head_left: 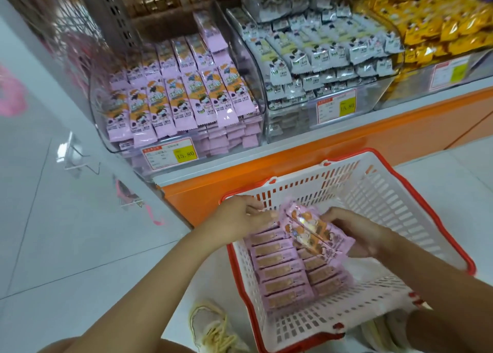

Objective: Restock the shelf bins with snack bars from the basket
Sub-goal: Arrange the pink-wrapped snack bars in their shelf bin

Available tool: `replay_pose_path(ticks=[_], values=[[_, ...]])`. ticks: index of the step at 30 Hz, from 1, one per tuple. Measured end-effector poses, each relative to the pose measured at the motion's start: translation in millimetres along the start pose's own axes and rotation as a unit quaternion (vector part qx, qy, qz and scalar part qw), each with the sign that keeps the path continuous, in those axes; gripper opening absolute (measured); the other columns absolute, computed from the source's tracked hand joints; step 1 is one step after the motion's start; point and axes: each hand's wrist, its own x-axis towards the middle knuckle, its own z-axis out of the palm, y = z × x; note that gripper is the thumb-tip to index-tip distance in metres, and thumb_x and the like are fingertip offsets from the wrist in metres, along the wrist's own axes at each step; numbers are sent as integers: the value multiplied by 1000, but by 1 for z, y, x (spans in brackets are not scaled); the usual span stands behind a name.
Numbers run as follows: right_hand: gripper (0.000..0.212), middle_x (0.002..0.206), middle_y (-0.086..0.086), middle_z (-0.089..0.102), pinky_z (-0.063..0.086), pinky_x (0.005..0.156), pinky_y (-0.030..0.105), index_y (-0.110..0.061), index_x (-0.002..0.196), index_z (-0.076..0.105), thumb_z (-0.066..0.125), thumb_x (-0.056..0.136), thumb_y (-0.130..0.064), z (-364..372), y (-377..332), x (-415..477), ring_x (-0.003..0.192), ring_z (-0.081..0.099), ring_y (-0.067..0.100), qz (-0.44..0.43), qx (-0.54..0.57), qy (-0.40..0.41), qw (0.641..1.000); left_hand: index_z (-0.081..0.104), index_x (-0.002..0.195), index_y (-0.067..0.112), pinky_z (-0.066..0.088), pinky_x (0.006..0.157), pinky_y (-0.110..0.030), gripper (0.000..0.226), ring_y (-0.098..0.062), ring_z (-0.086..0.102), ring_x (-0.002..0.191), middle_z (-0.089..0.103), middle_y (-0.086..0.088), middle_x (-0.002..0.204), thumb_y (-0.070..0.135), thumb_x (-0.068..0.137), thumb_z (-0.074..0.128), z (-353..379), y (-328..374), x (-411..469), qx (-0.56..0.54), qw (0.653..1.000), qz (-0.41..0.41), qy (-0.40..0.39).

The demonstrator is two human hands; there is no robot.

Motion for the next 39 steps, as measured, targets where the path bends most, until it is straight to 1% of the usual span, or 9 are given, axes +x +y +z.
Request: replay_pose_path(ticks=[3, 6, 10, 13, 17, 20, 22, 29, 39], values=[[67, 110, 28, 65, 56, 74, 40, 7, 117, 62, 83, 60, -19, 20, 2, 2, 88, 67, 35, -41, 81, -31, 995, 63, 89, 17, 39, 62, -12, 30, -11, 65, 83, 61, 11, 81, 47, 81, 65, -9, 19, -14, -77, 996, 51, -9], [66, 116, 24, 63, 55, 77, 42, 4, 119, 64, 86, 60, -19, 47, -7, 2, 94, 65, 35, -75, 126, -73, 987, 65, 85, 7, 48, 51, -17, 27, -11, 66, 55, 71, 0, 75, 33, 83, 68, -16, 35, -30, -185, 981, 54, -16], [44, 125, 25, 59, 48, 96, 43, 6, 129, 54, 39, 102, -24, 83, -30, -5, 110, 61, 36, -107, 119, -160, 974, 67, 79, 15, 50, 48, -19, 13, -10, 60, 47, 72, 0, 67, 28, 83, 69, -35, 45, -45, -255, 964, 58, 56], [39, 110, 13, 70, 51, 92, 39, -15, 108, 74, 53, 90, -42, 101, -58, -7, 99, 68, 25, -172, -55, 4, 984, 63, 75, 12, 52, 48, -19, 16, -11, 61, 46, 71, 3, 64, 25, 82, 70, -55, 49, -53, -317, 939, 54, 122], [76, 124, -23, 54, 50, 85, 18, -43, 127, 51, 86, 60, -51, 137, -86, -27, 107, 60, 0, -356, -452, 83, 814, 62, 69, 10, 49, 44, -17, 22, -10, 60, 44, 68, -4, 61, 26, 81, 71, -84, 49, -64, -383, 902, 48, 191], [80, 136, -18, 37, 35, 97, 13, -39, 138, 39, 71, 68, -62, 168, -91, -27, 124, 38, -2, -437, -695, 166, 546, 66, 72, 9, 46, 42, -17, 24, -9, 57, 43, 66, -7, 59, 32, 76, 70, -101, 47, -71, -415, 884, 59, 208], [64, 130, -6, 44, 36, 95, 18, -25, 136, 46, 63, 80, -50, 179, -97, -12, 119, 40, 9, -503, -719, 204, 434, 67, 75, 9, 46, 43, -17, 30, -9, 56, 43, 65, -6, 58, 38, 70, 68, -110, 46, -74, -425, 876, 75, 216], [52, 127, 4, 47, 41, 87, 30, -26, 138, 46, 62, 89, -35, 209, -152, 36, 114, 45, 19, -494, -638, 305, 506, 71, 100, 17, 55, 71, -24, 33, -11, 69, 79, 73, 3, 88, 45, 83, 64, -135, 35, -75, -265, 856, 99, 432], [39, 124, 11, 58, 30, 103, 39, -14, 122, 59, 34, 100, -36, 256, -243, 144, 119, 48, 29, -241, -754, 482, 375, 72, 96, 11, 48, 90, -35, 16, -21, 59, 101, 68, -3, 104, 17, 88, 60, -131, -1, -53, 24, 865, 112, 488]])
